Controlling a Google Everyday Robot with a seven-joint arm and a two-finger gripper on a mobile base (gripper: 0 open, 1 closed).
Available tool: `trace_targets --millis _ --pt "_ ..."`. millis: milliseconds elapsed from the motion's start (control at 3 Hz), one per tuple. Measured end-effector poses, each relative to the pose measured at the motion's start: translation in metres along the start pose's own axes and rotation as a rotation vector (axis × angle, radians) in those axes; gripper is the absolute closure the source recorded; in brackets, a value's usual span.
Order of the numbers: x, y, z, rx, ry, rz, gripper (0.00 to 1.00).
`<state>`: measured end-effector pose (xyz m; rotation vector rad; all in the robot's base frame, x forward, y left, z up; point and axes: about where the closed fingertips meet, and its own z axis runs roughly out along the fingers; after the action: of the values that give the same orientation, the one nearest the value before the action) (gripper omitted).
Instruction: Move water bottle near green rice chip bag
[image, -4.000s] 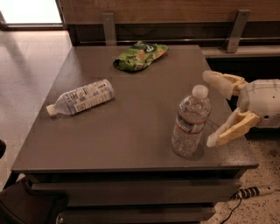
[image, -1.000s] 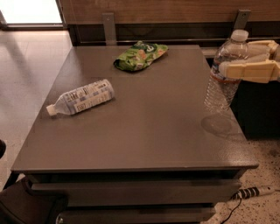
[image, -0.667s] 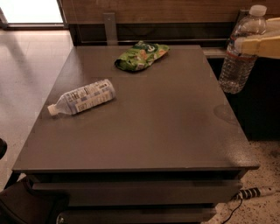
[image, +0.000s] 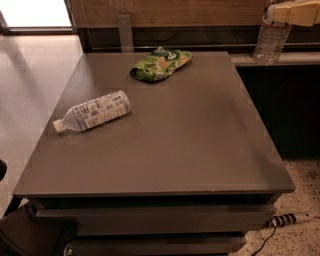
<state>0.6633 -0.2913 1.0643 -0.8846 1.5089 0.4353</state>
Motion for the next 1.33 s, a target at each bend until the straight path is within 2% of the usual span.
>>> trace_targets --millis 333,667,1333 --pt "0.015 -0.032 0.046 0.028 -0.011 -0.017 1.0" --pt "0.03 -0.037 0.096 -0.007 -0.013 -0.021 1.0" --pt "0.067 -0.024 0.172 -0.113 -0.067 0.059 1.0"
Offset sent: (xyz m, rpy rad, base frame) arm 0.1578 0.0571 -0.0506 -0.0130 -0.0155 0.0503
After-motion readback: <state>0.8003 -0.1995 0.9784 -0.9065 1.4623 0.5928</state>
